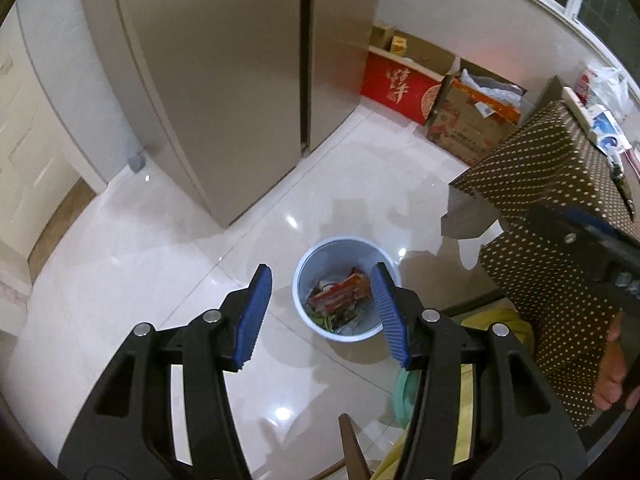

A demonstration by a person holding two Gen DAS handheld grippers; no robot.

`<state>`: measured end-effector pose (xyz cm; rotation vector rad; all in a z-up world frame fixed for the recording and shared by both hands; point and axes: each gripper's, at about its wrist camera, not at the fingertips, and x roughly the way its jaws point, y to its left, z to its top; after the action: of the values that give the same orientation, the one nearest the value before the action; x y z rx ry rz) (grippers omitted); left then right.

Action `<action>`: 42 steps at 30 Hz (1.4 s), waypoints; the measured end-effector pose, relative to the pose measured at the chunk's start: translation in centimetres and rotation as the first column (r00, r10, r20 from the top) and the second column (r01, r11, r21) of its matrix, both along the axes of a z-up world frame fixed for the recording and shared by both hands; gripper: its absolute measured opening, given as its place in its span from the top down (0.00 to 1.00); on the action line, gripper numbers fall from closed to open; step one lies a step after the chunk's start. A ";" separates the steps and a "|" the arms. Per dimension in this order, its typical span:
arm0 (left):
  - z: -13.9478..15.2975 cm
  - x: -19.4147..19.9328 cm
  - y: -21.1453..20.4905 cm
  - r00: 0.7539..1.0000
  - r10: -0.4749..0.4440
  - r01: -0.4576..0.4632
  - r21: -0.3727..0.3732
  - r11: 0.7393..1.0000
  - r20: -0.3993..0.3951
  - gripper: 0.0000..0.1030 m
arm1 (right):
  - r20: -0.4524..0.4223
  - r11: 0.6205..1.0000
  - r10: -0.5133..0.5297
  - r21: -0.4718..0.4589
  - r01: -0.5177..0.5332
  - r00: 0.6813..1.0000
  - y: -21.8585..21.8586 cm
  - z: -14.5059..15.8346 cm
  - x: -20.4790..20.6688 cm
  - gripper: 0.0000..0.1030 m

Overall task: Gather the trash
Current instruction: 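Move both empty grippers back toward the dark snack bag on the table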

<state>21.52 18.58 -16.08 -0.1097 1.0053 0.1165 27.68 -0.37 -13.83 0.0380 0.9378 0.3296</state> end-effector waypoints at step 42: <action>6.0 7.4 -24.4 0.887 -0.447 0.443 0.060 0.895 0.117 0.37 | 0.063 0.934 -0.284 -0.209 0.291 0.957 -24.3 0.0 6.5 0.38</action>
<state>28.95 -5.82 -10.12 0.1442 0.8772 -0.2936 34.16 -24.64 -13.84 -0.0298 0.9178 -0.0451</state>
